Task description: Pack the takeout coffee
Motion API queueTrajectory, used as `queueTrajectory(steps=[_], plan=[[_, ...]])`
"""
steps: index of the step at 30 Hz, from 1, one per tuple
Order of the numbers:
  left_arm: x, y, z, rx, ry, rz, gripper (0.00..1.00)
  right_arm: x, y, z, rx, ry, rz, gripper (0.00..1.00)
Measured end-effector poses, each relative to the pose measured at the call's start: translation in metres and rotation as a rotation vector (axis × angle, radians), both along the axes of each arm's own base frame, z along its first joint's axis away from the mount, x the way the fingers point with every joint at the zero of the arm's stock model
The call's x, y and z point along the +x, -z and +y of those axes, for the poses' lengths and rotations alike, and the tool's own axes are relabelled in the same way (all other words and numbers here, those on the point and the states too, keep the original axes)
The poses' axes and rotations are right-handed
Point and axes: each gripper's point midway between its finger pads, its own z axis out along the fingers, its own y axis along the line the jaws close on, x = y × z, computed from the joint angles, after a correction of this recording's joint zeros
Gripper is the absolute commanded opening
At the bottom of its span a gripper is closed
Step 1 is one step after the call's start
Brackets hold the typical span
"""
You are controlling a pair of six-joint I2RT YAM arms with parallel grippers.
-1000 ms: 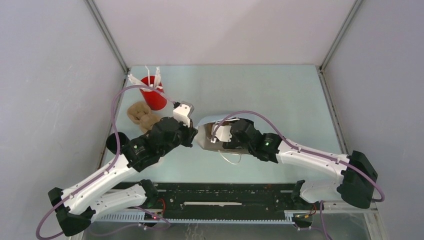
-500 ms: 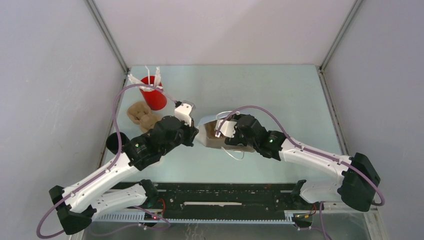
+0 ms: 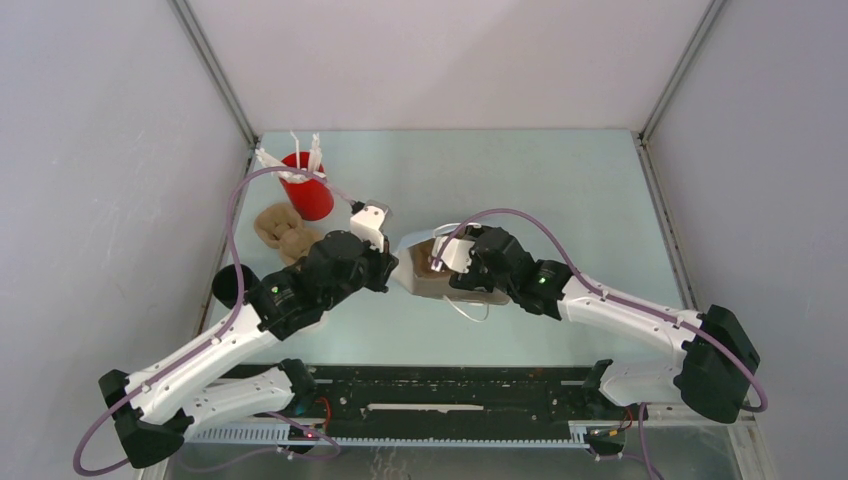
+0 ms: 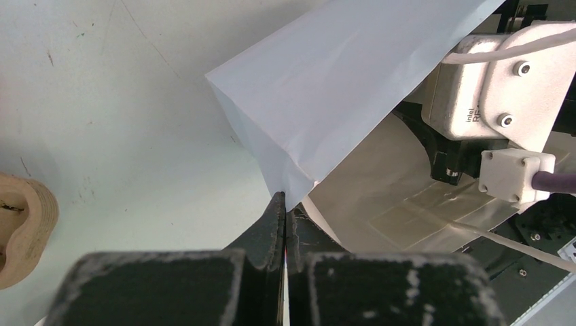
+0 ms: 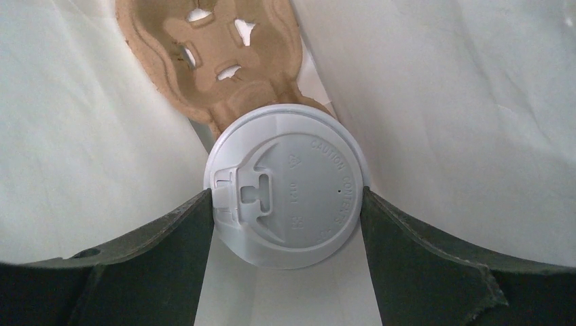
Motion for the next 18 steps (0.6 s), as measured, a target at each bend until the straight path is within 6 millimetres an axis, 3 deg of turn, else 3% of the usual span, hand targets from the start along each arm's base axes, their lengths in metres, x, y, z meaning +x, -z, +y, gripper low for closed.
queueTrajectory(steps=[18], plan=[[0.001,-0.0028,-0.003,-0.009,0.004,-0.007,0.0,-0.0023,0.0039,-0.009,-0.005,0.021,0.032,0.83]])
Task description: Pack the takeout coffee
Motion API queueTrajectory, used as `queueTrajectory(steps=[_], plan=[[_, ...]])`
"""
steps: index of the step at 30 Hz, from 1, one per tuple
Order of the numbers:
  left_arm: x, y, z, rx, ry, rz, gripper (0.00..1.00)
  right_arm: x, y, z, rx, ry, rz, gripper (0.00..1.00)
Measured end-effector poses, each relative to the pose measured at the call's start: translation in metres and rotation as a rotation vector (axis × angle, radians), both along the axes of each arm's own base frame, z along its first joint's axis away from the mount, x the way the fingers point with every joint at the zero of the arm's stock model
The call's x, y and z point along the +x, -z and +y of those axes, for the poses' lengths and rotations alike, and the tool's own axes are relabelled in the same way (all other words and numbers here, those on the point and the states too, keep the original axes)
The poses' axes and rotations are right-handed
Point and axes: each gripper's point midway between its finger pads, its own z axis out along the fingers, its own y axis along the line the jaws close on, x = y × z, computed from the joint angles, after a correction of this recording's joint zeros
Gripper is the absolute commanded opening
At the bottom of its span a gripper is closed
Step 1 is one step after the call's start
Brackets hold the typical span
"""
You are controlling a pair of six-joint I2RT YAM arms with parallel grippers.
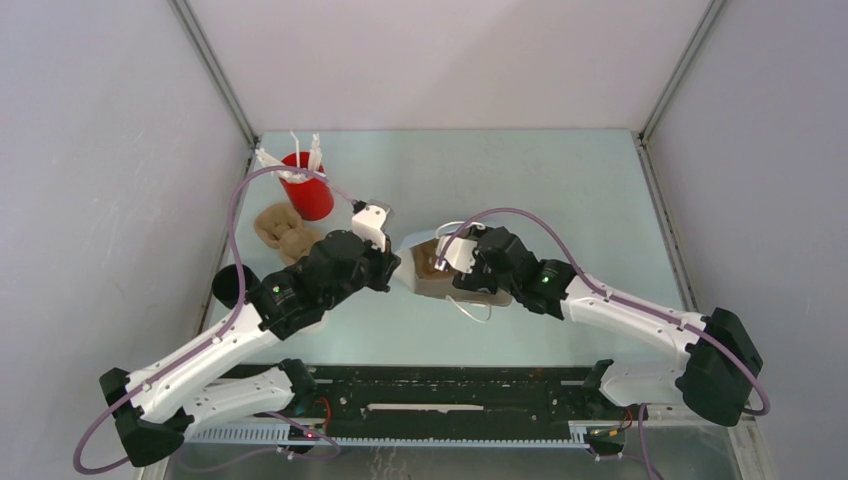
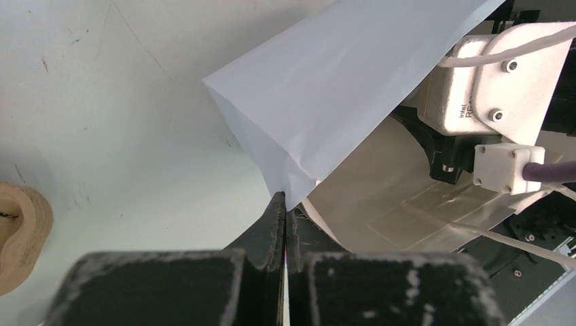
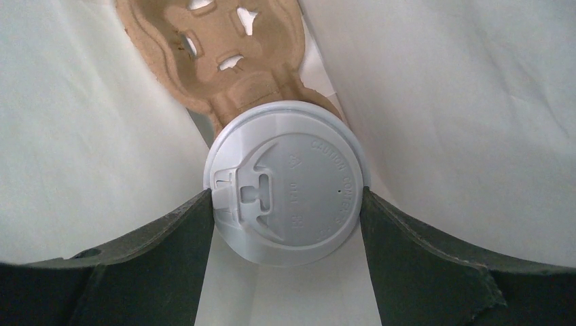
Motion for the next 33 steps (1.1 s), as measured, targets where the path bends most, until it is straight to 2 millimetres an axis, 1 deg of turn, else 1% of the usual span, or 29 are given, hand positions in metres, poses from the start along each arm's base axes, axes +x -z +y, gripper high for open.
queueTrajectory(steps=[5,11,19,23,33], plan=[[-0.001,-0.001,-0.002,-0.005,0.006,-0.001,0.0,-0.003,-0.001,-0.003,0.002,0.003,0.009,0.81],[-0.001,-0.002,-0.004,-0.012,0.014,-0.003,0.0,-0.011,-0.001,-0.007,0.041,-0.003,0.032,0.75],[-0.002,-0.003,-0.005,-0.018,0.022,-0.003,0.0,-0.01,-0.004,-0.004,0.133,0.013,0.051,0.75],[-0.002,-0.004,-0.006,-0.02,0.022,-0.005,0.0,-0.01,-0.001,-0.003,0.157,0.019,0.057,0.77],[0.0,-0.003,-0.008,-0.023,0.026,-0.005,0.0,-0.009,0.002,-0.006,0.142,0.037,0.053,0.91]])
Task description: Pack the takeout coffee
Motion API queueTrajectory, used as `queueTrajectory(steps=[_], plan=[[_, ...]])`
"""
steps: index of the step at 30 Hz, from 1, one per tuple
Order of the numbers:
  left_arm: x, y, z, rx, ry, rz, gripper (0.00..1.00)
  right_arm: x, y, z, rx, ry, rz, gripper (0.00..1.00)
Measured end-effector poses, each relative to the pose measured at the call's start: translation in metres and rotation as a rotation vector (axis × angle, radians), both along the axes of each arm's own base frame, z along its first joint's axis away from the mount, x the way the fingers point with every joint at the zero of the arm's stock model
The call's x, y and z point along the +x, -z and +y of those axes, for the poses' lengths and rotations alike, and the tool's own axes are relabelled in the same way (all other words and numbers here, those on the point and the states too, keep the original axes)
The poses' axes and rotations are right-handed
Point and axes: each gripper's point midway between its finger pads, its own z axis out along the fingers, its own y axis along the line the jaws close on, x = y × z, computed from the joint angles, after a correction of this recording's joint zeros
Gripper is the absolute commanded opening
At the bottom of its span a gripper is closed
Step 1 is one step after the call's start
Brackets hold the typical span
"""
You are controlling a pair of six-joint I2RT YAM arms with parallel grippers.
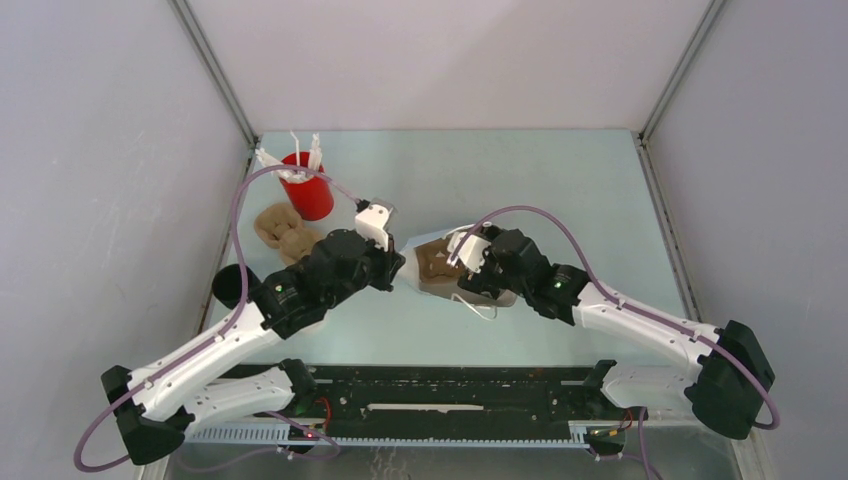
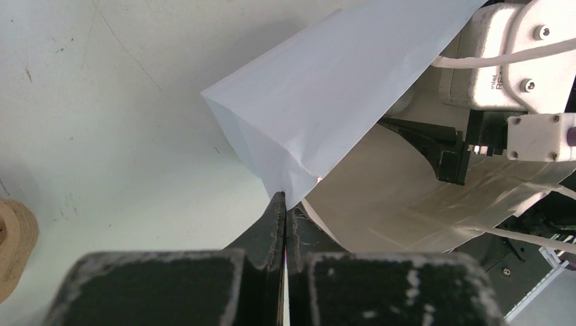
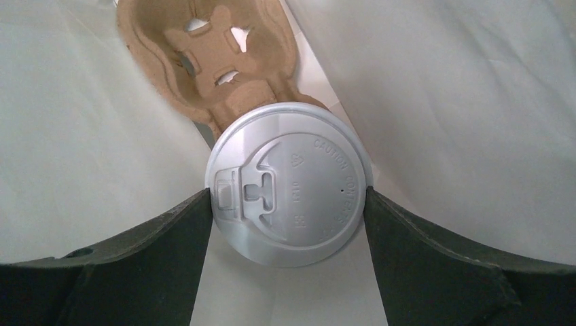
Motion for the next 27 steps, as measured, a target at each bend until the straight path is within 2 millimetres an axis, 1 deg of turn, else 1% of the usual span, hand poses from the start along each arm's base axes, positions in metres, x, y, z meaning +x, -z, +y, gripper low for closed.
queueTrajectory(steps=[3,5,11,16,21,27], plan=[[0.001,0.0,-0.001,0.001,0.001,0.001,0.0,-0.001,0.001,-0.002,-0.014,0.005,0.002,0.98],[0.001,-0.001,-0.002,0.002,0.003,0.004,0.0,-0.002,0.0,-0.002,-0.02,0.009,0.004,1.0],[0.001,-0.003,-0.003,0.024,0.004,0.022,0.0,-0.001,-0.009,-0.003,-0.042,0.027,0.023,1.0],[0.0,-0.013,0.0,0.055,-0.004,0.046,0.0,-0.005,-0.017,0.001,-0.04,0.04,0.058,1.0],[-0.004,-0.024,0.003,0.086,-0.016,0.1,0.0,-0.013,-0.023,0.008,-0.03,0.056,0.114,1.0],[-0.011,-0.037,0.007,0.116,-0.037,0.185,0.0,-0.029,-0.03,0.016,-0.011,0.07,0.172,1.0]])
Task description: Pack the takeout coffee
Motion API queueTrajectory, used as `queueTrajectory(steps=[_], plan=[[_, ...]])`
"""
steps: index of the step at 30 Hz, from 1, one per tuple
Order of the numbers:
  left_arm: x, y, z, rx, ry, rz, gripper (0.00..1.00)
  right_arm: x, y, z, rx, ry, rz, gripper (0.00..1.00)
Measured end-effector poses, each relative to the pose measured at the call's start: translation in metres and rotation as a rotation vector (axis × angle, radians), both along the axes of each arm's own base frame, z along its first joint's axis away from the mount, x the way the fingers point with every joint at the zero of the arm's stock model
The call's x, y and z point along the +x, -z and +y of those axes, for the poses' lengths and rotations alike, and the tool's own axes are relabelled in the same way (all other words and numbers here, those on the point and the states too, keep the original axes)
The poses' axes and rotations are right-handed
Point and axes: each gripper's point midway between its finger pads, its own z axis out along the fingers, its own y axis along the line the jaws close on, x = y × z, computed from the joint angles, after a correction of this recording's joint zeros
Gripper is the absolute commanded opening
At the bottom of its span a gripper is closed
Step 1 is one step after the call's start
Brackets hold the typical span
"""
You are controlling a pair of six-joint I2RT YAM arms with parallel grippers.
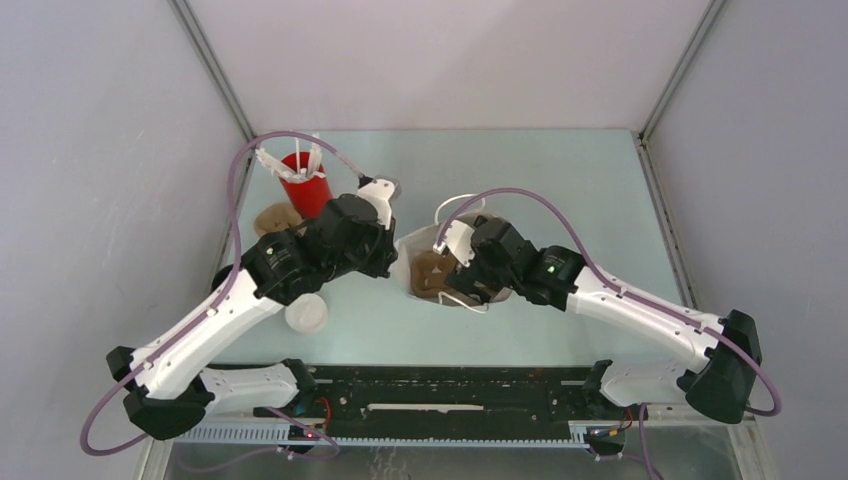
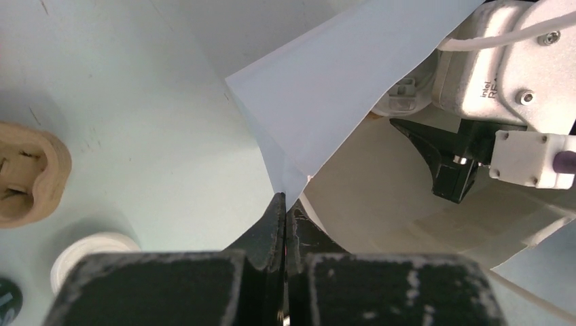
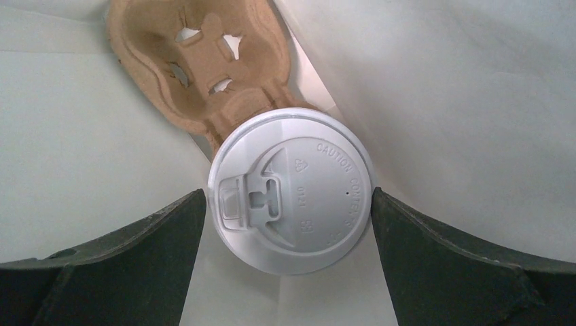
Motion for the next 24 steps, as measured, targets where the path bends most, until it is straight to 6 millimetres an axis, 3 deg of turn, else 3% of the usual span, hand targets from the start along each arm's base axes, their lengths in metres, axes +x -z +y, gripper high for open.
queueTrajectory(steps=[7,17,24], plan=[[-0.015,0.002,0.004,0.028,-0.006,0.117,0.0,-0.015,0.011,0.008,0.009,-0.018,0.081,1.0],[-0.014,0.017,0.003,0.109,-0.035,0.244,0.0,-0.027,0.031,0.011,-0.004,-0.024,0.197,1.0],[-0.005,0.013,0.001,0.129,-0.053,0.262,0.0,-0.019,0.013,0.018,0.026,-0.026,0.2,1.0]])
